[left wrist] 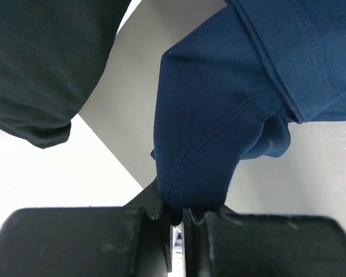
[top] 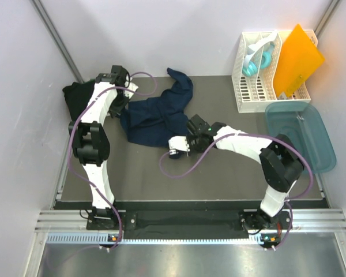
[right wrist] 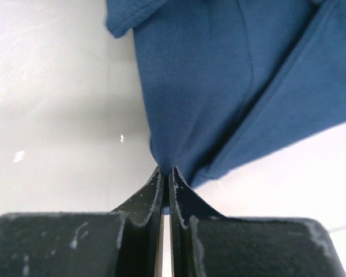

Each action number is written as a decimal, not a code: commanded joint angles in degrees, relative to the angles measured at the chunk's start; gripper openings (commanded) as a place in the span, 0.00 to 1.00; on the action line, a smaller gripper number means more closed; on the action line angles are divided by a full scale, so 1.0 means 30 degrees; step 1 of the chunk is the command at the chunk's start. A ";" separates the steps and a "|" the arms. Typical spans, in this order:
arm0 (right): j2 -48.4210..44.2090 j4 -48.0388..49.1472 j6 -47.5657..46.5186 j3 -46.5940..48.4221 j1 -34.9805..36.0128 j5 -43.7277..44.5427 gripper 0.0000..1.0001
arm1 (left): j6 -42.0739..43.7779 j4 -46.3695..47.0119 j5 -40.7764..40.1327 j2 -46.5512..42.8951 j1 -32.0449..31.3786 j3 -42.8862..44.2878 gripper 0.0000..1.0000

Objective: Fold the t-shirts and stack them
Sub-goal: Flatten out the tshirt

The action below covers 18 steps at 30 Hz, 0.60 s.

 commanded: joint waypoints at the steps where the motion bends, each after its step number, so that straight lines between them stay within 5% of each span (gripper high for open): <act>1: -0.1942 -0.7144 -0.2732 0.2639 0.0082 -0.1199 0.00 | 0.0679 0.0536 -0.0327 -0.0645 -0.0109 -0.0002 0.00; 11: -0.2269 -1.7090 -0.6196 0.6361 -0.0943 -0.3487 0.00 | 0.1265 0.0361 -0.0298 -0.0498 -0.0109 0.0319 0.00; 15: -0.1564 -1.4322 -0.4971 0.5078 -0.1118 -0.1418 0.00 | 0.1296 0.0157 -0.0269 -0.0090 -0.0109 0.0846 0.00; 17: -0.0864 -1.0196 -0.4239 0.3968 -0.1353 -0.0126 0.00 | 0.1062 -0.0165 -0.0123 0.0087 -0.0109 0.1226 0.00; 18: -0.0424 -0.8990 -0.3712 0.3873 -0.1585 0.0752 0.10 | 0.1003 -0.0224 0.0022 0.0203 -0.0109 0.1258 0.00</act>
